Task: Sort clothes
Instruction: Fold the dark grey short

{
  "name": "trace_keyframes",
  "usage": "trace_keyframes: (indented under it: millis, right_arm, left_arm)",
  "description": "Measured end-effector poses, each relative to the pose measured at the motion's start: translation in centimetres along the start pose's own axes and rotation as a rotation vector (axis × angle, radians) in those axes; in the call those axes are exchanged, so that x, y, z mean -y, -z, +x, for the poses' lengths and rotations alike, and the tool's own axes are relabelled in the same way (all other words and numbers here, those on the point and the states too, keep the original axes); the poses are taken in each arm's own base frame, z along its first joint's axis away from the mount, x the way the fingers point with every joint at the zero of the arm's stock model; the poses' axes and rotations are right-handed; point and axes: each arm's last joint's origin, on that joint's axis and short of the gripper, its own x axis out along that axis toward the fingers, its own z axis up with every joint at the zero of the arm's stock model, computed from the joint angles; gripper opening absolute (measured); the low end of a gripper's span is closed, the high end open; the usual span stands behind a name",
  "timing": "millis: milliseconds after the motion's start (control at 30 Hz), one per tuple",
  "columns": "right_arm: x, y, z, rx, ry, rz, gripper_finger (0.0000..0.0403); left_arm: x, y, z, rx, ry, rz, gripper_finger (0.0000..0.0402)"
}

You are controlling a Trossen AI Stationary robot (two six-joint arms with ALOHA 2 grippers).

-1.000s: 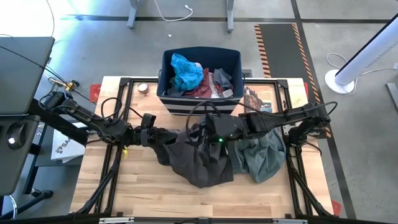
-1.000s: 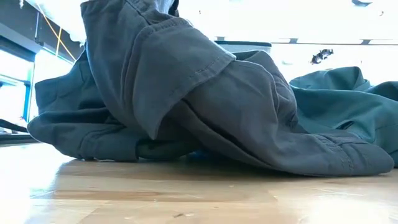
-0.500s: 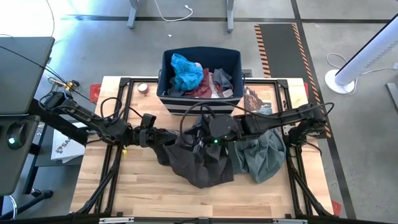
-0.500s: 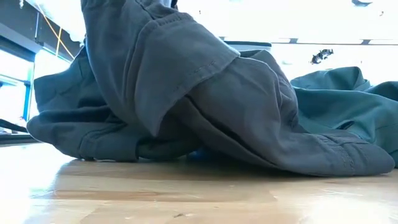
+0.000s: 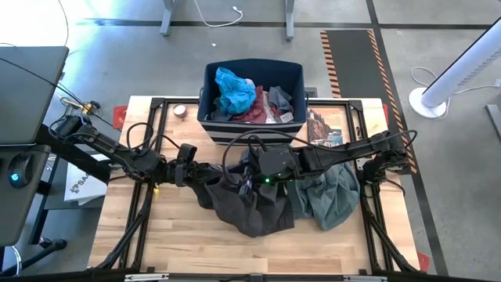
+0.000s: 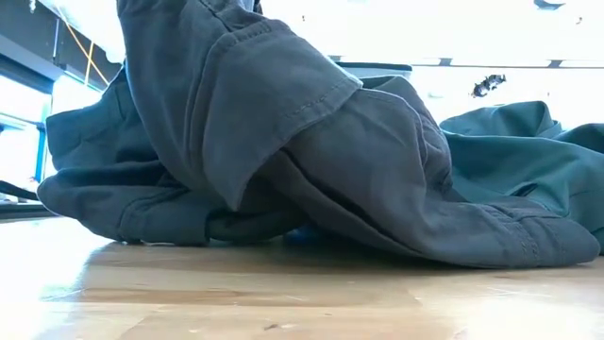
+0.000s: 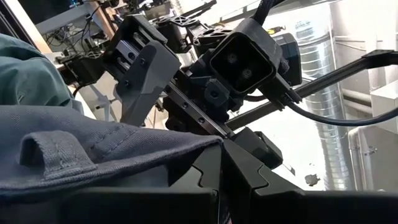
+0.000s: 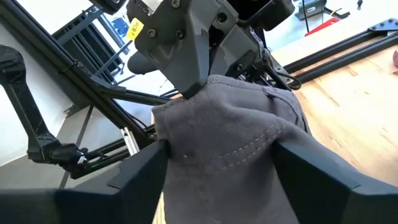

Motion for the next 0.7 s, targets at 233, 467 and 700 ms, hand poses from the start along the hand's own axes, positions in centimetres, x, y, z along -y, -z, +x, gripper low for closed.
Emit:
trace_keyframes:
  millis: [233,467,700]
  right_arm:
    - [0.0,0.0,0.0,-0.003,-0.003,0.000,0.0142]
    - [0.0,0.4,0.0,-0.064,-0.040,0.004,0.0014]
    - [0.1,-0.8,-3.2,-0.123,-0.073,0.073,0.0005]
  left_arm:
    - [0.0,0.0,0.0,0.006,-0.004,0.025,0.0006]
    - [-0.8,0.4,0.0,-0.057,-0.073,0.055,0.0087]
    - [-0.4,-0.1,-0.7,-0.068,-0.086,0.090,0.0181]
